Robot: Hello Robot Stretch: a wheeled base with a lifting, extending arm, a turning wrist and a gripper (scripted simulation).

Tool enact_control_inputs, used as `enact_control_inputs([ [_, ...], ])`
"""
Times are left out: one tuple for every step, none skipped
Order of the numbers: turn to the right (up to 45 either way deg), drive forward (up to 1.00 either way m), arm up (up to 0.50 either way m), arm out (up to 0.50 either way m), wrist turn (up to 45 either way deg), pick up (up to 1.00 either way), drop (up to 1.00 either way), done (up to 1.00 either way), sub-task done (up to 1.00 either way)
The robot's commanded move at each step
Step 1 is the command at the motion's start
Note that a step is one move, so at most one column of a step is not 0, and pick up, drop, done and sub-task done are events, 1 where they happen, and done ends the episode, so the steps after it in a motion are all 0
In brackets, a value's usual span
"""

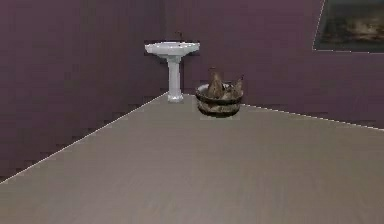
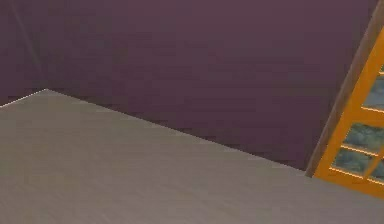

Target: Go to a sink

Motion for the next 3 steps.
enact_control_inputs([
  [0.0,1.00,0.00,0.00,0.0,0.00,0.00,0.00,0.00],
  [0.0,1.00,0.00,0.00,0.0,0.00,0.00,0.00,0.00],
  [-3.0,0.00,0.00,0.00,0.0,0.00,0.00,0.00,0.00],
])
